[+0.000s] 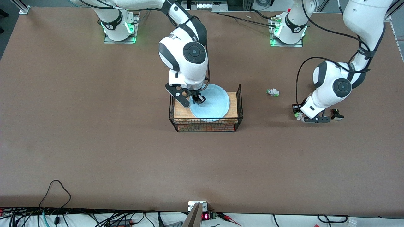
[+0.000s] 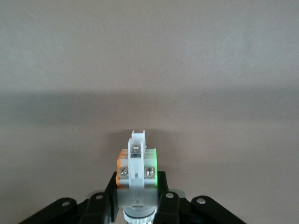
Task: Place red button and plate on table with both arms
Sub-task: 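Set the button on the table while the right gripper grasps the plate rim, then lift the plate out of the basket with the right gripper while the left gripper withdraws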
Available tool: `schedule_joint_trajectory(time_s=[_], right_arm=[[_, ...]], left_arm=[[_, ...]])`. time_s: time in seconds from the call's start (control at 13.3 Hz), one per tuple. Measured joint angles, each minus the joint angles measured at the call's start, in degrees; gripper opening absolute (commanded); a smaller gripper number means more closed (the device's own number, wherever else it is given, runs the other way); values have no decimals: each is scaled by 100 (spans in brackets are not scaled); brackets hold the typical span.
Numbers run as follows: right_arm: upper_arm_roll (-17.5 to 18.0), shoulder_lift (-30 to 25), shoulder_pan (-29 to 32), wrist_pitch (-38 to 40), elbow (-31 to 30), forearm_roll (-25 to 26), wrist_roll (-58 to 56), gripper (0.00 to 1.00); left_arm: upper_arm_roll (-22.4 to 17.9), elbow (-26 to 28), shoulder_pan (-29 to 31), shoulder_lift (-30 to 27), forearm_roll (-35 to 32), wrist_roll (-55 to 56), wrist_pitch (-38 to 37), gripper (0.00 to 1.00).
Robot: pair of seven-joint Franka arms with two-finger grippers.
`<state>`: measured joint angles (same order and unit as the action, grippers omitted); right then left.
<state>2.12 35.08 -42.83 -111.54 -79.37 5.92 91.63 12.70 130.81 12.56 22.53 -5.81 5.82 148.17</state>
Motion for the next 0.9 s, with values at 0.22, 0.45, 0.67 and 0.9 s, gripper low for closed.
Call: schedule_joint_trajectory(time_s=[0.22, 0.45, 0.67, 0.9], right_arm=[[2, -3, -7, 6, 7, 0, -5, 4], [27, -32, -45, 56, 28, -7, -14, 0], [6, -145, -52, 292, 87, -63, -13, 0], [-78, -445, 42, 851, 287, -322, -13, 0]], left_arm=[[-9, 10, 14, 10, -1, -99, 37, 100], [-177, -146, 34, -70, -2, -648, -288, 100], [-221, -816, 56, -439, -2, -779, -1558, 100], [-173, -1863, 44, -660, -2, -837, -3072, 100]])
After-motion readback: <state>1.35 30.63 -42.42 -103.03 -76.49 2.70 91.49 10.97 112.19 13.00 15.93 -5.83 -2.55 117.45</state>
